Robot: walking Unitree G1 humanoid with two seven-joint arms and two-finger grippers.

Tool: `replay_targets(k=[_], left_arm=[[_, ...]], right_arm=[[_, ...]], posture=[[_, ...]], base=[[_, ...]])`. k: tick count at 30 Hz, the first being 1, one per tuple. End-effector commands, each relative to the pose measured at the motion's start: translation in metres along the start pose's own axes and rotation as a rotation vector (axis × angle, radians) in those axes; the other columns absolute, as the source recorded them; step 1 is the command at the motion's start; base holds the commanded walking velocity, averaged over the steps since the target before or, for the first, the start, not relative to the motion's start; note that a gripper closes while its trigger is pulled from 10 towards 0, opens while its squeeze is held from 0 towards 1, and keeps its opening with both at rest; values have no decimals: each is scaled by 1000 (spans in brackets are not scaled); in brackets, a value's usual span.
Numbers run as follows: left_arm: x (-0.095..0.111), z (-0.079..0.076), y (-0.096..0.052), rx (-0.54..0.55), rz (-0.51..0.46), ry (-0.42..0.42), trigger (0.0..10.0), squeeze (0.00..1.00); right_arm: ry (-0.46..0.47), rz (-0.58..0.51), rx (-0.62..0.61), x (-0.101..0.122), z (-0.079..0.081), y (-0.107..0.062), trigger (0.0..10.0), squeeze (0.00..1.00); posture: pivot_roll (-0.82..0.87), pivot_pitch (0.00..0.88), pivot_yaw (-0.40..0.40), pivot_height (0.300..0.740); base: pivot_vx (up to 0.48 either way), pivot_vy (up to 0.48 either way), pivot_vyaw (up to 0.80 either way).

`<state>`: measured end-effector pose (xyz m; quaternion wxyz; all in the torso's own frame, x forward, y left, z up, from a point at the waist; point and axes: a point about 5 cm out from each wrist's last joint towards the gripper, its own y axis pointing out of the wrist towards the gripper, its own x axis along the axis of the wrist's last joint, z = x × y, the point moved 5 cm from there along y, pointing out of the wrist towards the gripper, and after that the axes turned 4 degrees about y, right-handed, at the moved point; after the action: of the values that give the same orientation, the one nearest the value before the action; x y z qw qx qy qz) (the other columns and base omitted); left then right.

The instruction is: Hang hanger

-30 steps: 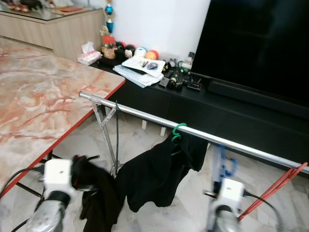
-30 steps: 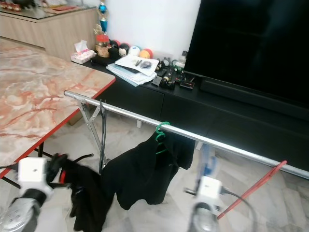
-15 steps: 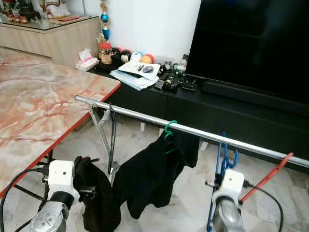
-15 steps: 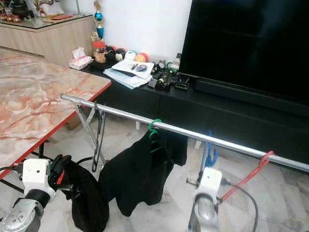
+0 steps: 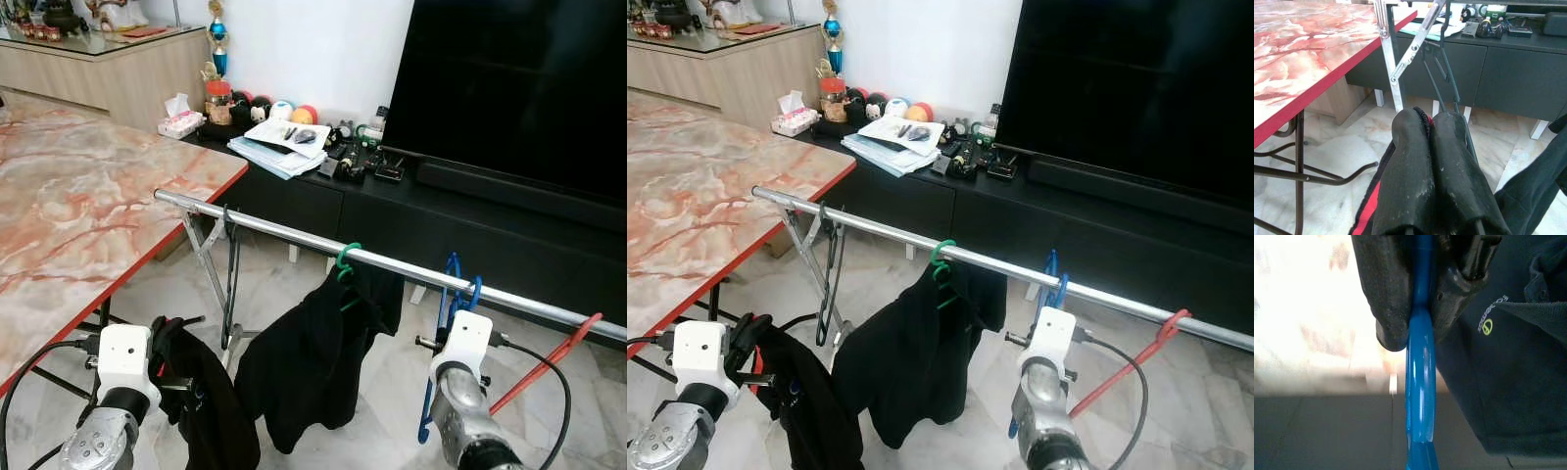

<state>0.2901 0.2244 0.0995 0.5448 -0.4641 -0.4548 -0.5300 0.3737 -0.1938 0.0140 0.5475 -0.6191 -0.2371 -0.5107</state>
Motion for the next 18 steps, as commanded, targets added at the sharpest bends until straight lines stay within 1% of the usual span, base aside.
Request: replay_targets(k=[1, 3, 7, 12, 13, 14, 18], left_arm=[[11, -1, 2, -12, -33, 22, 10000, 0], [11, -1, 2, -13, -32, 20, 10000, 0], [11, -3, 1, -19, -30, 21, 10000, 0], [11, -3, 1, -19, -28, 21, 10000, 0], [11, -3, 0, -20, -28, 21, 10000, 0], [11, -3, 0, -20, -28, 20, 10000, 0], [11, -3, 0, -22, -28, 20, 10000, 0]], right_arm=[[30, 59, -18, -7, -3, 1, 10000, 0], [51, 66, -11, -5, -2, 2, 10000, 0], [38, 63, 0, 4, 1, 4, 10000, 0], [28, 81, 2, 4, 1, 5, 10000, 0], [28, 88, 2, 1, 0, 4, 10000, 553], [29, 91, 2, 0, 0, 4, 10000, 1000], [30, 96, -5, -5, -2, 3, 10000, 1000]], posture=[[222, 6, -37, 740], [222, 6, -37, 740], [225, 11, -36, 740], [225, 13, -37, 740], [225, 15, -37, 740], [226, 15, -37, 740], [226, 15, -37, 740]], base=[[0, 0, 0], [0, 0, 0], [0, 0, 0], [0, 0, 0], [0, 0, 0], [0, 0, 0], [0, 0, 0]])
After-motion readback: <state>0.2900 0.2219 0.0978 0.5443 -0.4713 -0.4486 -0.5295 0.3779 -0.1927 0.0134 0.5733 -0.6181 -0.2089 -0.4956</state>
